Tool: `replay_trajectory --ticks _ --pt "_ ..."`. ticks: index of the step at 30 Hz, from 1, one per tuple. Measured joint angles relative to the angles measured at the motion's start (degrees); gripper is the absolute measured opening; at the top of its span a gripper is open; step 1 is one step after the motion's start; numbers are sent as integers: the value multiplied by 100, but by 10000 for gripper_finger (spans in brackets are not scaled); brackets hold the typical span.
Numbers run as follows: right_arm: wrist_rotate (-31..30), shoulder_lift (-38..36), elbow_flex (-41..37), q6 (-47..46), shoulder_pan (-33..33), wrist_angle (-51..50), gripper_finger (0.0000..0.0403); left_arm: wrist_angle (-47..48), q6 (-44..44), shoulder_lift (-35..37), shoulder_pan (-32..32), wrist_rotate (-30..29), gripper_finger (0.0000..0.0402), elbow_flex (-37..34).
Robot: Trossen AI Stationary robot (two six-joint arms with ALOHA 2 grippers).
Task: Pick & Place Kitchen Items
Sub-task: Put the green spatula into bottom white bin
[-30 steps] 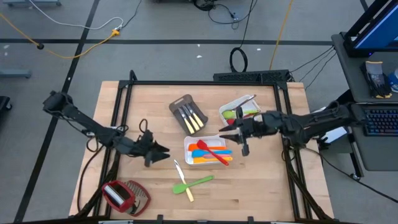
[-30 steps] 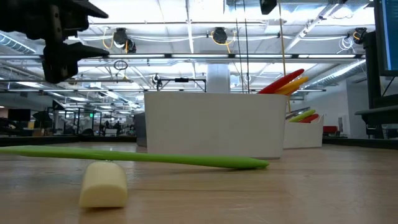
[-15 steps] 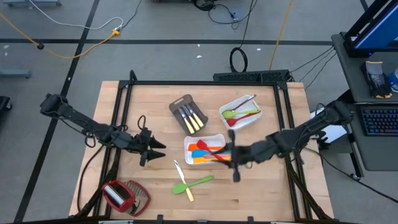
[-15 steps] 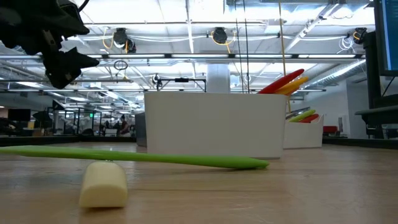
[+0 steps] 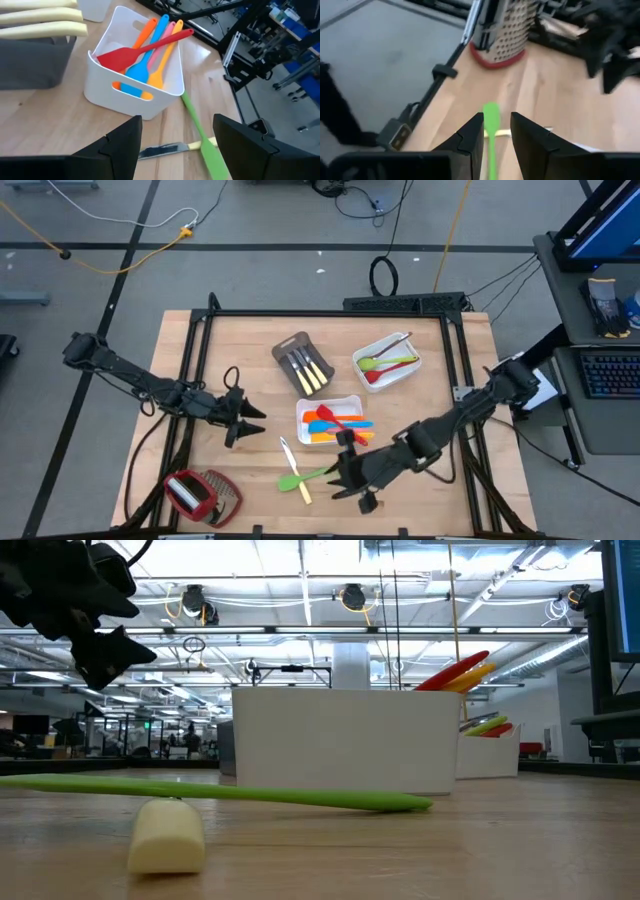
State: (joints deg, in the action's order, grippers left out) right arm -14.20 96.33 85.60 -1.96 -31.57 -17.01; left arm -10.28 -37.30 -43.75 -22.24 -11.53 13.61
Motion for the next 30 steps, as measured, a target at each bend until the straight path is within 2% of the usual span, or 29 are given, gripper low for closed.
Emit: replay_trajectory --ticks 5,13,19,24,30 --pt "111 215 6 -184 -44 -281 89 15 102 0 8 -37 250 0" --pt "825 589 7 -356 -61 -636 89 21 101 0 15 -48 250 0" --pt "800 953 5 -181 -81 -668 89 21 98 0 15 -49 250 2" --pt "534 1060 5 -156 -80 -715 89 23 81 -2 15 -50 250 4" --pt "619 1056 5 -956 -428 -1462 89 25 41 -4 15 -48 250 7"
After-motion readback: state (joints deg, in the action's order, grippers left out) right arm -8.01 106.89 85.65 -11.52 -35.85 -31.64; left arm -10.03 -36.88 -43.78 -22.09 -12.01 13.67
